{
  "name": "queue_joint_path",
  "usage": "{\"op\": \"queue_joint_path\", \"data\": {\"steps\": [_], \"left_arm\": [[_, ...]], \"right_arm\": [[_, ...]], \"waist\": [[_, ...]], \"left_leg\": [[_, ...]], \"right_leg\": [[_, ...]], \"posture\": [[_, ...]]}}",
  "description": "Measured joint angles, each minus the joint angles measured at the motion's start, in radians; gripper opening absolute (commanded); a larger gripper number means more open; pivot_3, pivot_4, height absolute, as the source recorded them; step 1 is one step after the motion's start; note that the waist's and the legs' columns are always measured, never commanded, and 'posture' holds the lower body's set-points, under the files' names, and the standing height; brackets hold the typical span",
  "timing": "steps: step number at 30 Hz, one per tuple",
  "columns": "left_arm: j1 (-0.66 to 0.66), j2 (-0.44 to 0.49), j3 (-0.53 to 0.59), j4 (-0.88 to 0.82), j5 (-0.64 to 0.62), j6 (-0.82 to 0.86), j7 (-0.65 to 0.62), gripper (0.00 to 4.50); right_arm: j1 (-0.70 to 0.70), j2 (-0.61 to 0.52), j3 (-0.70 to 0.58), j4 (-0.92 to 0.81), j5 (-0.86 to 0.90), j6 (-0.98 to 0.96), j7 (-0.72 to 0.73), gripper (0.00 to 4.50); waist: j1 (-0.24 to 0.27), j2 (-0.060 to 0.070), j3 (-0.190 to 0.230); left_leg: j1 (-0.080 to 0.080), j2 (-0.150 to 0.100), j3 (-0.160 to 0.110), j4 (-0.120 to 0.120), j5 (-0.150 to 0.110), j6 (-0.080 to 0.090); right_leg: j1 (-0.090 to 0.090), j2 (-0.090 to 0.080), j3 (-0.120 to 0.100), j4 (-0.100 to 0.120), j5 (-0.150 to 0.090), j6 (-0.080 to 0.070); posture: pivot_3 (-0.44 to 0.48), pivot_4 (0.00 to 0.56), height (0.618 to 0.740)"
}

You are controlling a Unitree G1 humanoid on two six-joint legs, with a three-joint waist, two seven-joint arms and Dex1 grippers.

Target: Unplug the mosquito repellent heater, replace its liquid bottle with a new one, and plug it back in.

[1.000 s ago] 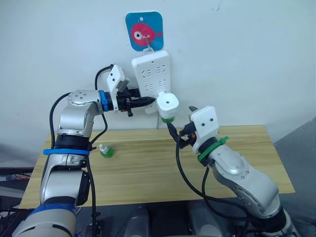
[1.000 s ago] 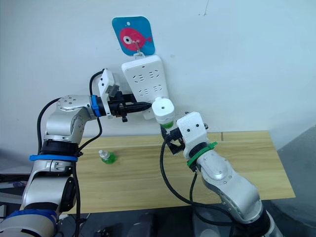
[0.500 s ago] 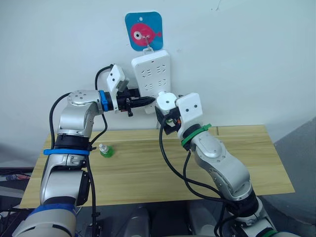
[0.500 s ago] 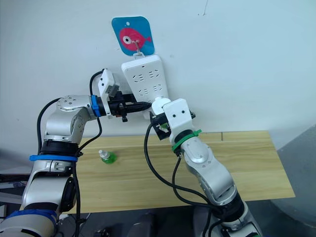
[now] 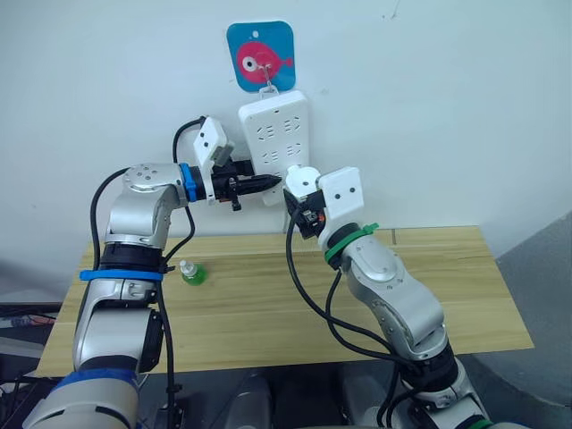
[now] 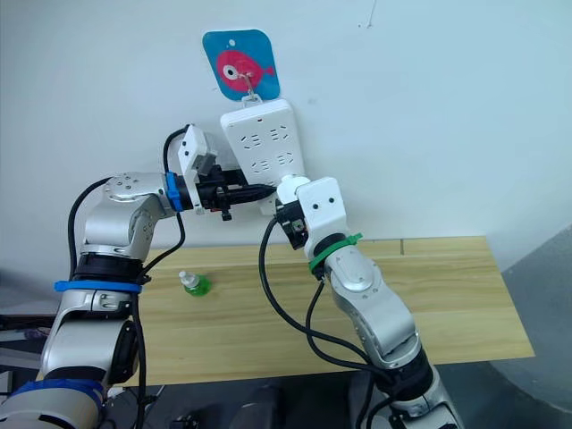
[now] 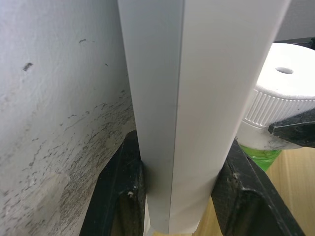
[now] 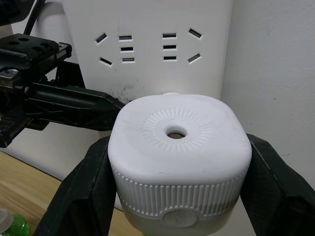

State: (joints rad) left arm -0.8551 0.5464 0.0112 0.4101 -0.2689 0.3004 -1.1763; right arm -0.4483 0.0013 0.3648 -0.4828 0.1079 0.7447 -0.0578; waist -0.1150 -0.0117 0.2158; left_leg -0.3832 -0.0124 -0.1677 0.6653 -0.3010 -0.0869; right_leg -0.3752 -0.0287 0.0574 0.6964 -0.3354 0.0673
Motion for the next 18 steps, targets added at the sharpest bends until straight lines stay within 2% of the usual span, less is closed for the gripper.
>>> {"op": "queue_joint_path", "data": {"steps": [4, 7, 12, 18], "left_arm": [[-0.003, -0.010, -0.006, 0.024, 0.001, -0.044, 0.003, 1.32], [-0.007, -0.014, -0.008, 0.047, 0.001, -0.072, 0.003, 1.32], [-0.021, -0.016, -0.011, 0.091, 0.003, -0.095, 0.011, 1.32], [-0.014, -0.009, -0.006, 0.089, -0.002, -0.089, 0.012, 1.32]], "right_arm": [[0.001, 0.004, -0.011, -0.036, -0.007, 0.054, 0.005, 2.95], [0.030, -0.003, -0.017, -0.113, -0.007, 0.118, 0.013, 2.95], [0.058, -0.031, -0.036, -0.226, -0.006, 0.203, 0.034, 2.95], [0.114, -0.065, -0.180, -0.329, 0.042, 0.260, 0.089, 2.95]], "waist": [[0.003, 0.000, 0.000], [0.001, 0.000, 0.000], [-0.002, 0.000, 0.000], [-0.010, 0.000, 0.000]], "left_leg": [[0.000, -0.004, -0.002, 0.000, 0.001, 0.000], [0.000, -0.010, -0.003, -0.001, 0.003, 0.003], [0.000, -0.010, -0.004, -0.002, 0.007, 0.007], [0.000, -0.010, -0.007, -0.002, 0.008, 0.008]], "right_leg": [[0.001, -0.003, -0.002, 0.000, 0.000, 0.000], [0.001, -0.009, -0.003, 0.000, 0.000, 0.000], [0.001, -0.010, -0.004, 0.002, 0.001, 0.001], [0.002, -0.010, -0.007, 0.003, 0.001, 0.001]], "posture": [[-0.204, 0.212, 0.740], [-0.212, 0.214, 0.740], [-0.218, 0.212, 0.740], [-0.217, 0.193, 0.740]]}}
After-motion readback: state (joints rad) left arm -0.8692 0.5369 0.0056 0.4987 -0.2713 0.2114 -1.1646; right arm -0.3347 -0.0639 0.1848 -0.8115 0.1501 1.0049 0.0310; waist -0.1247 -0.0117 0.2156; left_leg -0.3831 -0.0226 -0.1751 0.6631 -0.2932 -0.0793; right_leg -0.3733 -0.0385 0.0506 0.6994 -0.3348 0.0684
